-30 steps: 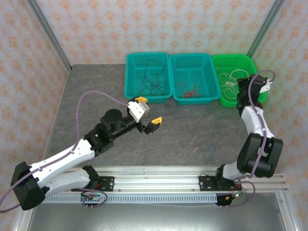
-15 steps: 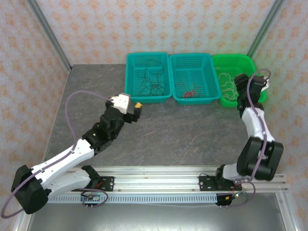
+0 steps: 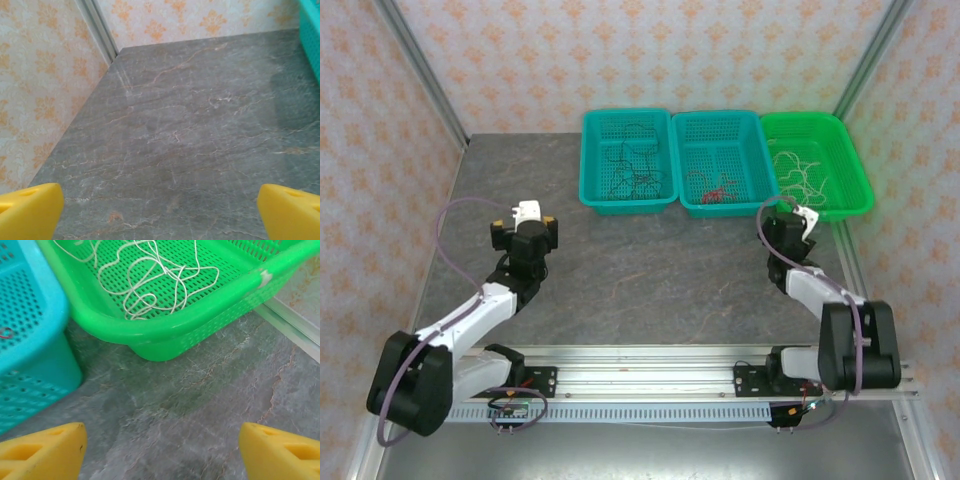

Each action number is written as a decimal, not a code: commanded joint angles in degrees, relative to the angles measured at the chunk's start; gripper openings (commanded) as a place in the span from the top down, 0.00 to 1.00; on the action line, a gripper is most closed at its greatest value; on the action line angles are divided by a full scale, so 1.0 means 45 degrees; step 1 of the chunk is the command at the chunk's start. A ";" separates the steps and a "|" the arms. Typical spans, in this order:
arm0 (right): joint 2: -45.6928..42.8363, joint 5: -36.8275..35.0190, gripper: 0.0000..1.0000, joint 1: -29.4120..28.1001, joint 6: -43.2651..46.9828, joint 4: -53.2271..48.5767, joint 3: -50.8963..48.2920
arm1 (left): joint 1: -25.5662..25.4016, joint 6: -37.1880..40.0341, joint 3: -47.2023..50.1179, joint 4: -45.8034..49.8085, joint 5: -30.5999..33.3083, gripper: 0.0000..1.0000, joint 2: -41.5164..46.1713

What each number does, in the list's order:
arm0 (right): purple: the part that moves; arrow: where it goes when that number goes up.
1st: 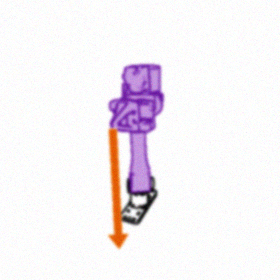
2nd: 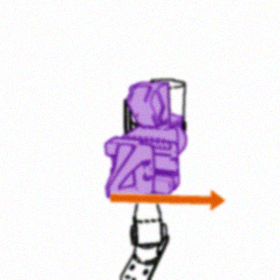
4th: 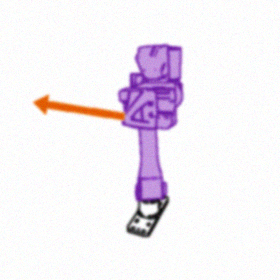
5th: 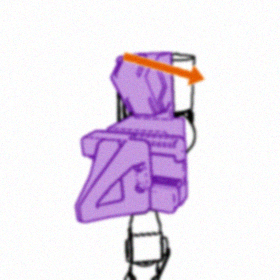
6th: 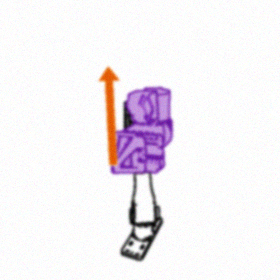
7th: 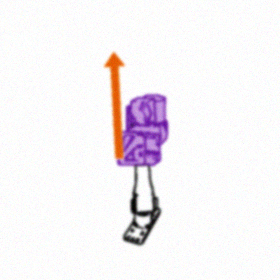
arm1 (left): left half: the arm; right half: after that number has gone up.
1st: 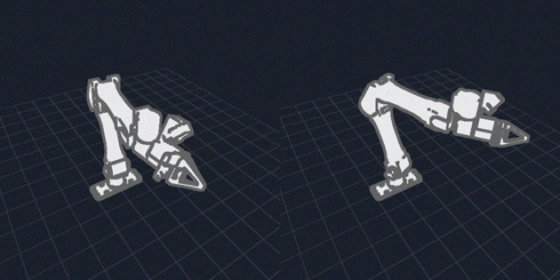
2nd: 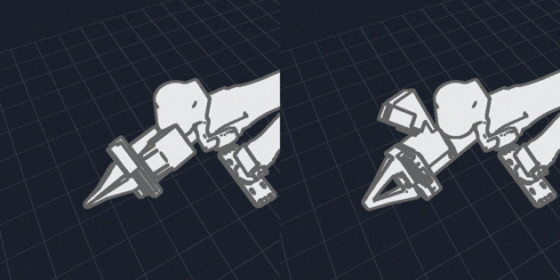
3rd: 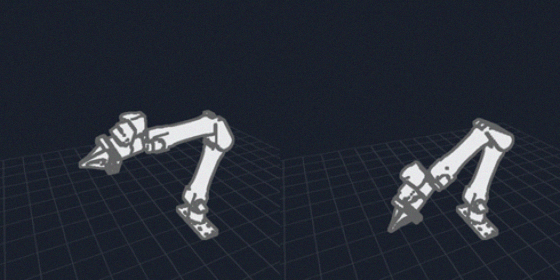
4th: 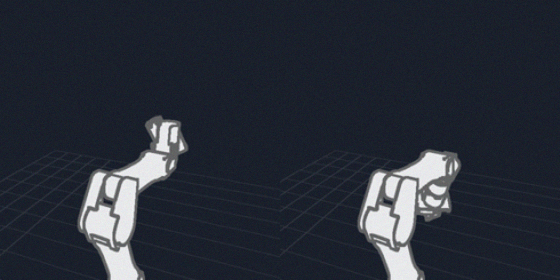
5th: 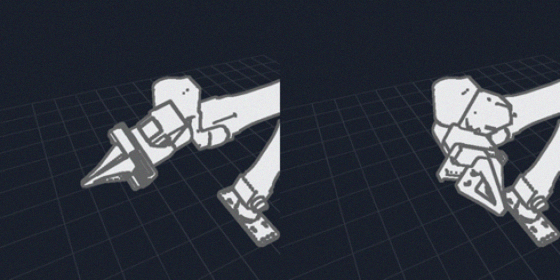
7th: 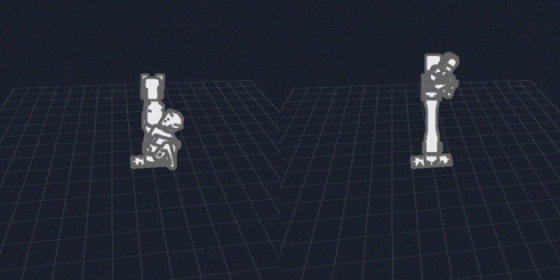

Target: Untangle the cables

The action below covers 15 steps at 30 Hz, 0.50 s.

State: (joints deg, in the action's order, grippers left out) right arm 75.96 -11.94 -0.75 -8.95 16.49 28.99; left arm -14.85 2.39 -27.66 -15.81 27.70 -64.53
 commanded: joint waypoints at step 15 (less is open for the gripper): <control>0.2540 -0.0198 0.01 -0.0438 0.1953 0.7228 -0.1645 | 0.2579 -0.0500 0.0813 -0.6254 -0.4241 0.00 -0.4778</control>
State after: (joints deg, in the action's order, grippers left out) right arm 87.85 -11.99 -2.42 -0.54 46.22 21.23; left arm -3.66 1.56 -23.81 -37.78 11.27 -86.74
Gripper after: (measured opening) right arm 0.992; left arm 0.999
